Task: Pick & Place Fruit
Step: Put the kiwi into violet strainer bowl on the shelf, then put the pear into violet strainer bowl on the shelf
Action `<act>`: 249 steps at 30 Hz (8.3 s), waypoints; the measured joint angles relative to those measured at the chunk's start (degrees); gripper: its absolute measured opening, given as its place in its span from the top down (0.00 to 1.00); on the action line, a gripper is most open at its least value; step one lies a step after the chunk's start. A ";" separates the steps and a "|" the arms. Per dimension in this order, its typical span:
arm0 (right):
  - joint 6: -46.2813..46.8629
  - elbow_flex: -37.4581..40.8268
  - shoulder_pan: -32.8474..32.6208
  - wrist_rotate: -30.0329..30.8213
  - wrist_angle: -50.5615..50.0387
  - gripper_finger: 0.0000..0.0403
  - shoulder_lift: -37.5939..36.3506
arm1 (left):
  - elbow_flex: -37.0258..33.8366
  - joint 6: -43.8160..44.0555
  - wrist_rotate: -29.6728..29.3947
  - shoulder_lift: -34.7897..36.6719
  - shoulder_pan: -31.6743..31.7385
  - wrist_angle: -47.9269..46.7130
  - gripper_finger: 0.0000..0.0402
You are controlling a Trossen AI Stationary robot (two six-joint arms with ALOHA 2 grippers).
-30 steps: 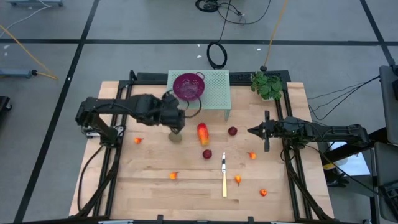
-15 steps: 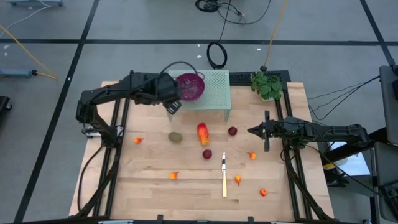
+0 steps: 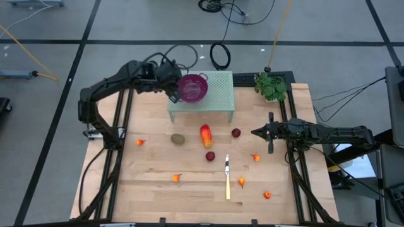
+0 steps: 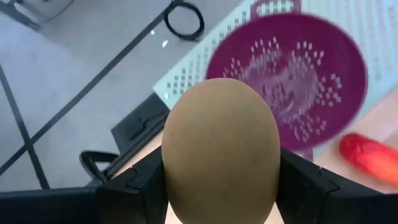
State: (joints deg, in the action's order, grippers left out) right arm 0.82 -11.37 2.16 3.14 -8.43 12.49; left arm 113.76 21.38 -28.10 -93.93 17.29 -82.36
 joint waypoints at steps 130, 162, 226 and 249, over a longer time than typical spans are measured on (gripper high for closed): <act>0.02 0.00 0.02 0.00 -0.13 0.99 0.02 | 0.08 -5.85 19.97 -15.79 8.17 13.41 0.45; 0.02 0.00 0.01 -0.01 -0.02 0.99 0.01 | 0.08 -6.24 18.58 -18.49 9.04 11.99 0.44; 0.02 0.00 0.00 -0.06 -0.02 0.99 0.00 | 0.08 -5.87 19.52 -14.44 9.11 13.68 0.32; 0.02 0.00 0.00 -0.02 -0.02 0.99 0.00 | 0.08 1.64 21.66 0.83 3.27 13.56 0.32</act>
State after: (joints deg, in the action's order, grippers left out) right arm 0.84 -11.38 2.16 3.11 -8.45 12.49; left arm 113.84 23.02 -6.44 -93.10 20.56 -68.79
